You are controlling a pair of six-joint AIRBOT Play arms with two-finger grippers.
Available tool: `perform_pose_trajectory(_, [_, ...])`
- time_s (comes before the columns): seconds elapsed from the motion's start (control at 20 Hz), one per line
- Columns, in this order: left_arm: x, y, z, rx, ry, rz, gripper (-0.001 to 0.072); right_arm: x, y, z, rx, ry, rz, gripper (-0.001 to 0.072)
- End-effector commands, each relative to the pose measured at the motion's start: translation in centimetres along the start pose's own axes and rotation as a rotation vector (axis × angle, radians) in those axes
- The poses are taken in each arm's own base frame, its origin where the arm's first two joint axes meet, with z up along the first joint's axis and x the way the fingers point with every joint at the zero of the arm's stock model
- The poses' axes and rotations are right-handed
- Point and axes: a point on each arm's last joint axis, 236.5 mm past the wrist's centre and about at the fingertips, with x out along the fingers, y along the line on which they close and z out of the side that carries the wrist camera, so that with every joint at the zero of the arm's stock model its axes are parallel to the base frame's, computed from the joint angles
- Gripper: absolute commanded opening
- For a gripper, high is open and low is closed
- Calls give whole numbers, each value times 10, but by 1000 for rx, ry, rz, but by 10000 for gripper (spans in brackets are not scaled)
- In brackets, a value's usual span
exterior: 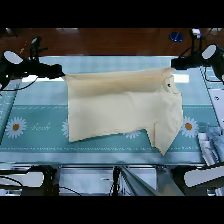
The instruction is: Fold the shirts.
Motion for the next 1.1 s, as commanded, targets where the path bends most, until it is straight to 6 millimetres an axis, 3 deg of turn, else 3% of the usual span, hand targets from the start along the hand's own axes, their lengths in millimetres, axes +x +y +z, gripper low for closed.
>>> perform_pose_trajectory(0.0, [-2, 3, -60, -30, 247, 41, 21, 0, -11, -74, -8, 307, -25, 29])
perform_pose_trajectory(0.2, [8, 14, -86, -65, 311, 61, 21, 13, -8, -91, -2, 366, -10, 29])
perform_pose_trajectory(0.45, [22, 21, -89, -115, 298, 78, 29, 32, 2, -107, 33, 415, 40, 31])
perform_pose_trajectory(0.5, [21, 21, -87, -105, 295, 77, 110, 33, 1, -105, 33, 406, 38, 42])
perform_pose_trajectory(0.6, [8, 21, -82, -91, 305, 67, 492, 18, -2, -99, 14, 402, 34, 404])
perform_pose_trajectory(0.7, [-22, 23, -78, -56, 330, 46, 508, -13, -13, -86, 12, 364, 19, 434])
perform_pose_trajectory(0.75, [-38, 26, -87, -62, 363, 34, 508, -32, -22, -90, 21, 386, 2, 514])
perform_pose_trajectory(0.8, [-51, 28, -100, -97, 390, 24, 511, -52, -31, -106, 47, 453, -2, 550])
perform_pose_trajectory(0.9, [-63, 26, -138, -191, 425, -18, 511, -73, -38, -143, 143, 540, 50, 550])
perform_pose_trajectory(0.95, [-63, 16, -161, -241, 446, -62, 512, -78, -36, -161, 188, 566, 96, 545])
perform_pose_trajectory(1.05, [-61, -9, -212, -259, 478, -148, 513, -86, -14, -183, 242, 538, 282, 531])
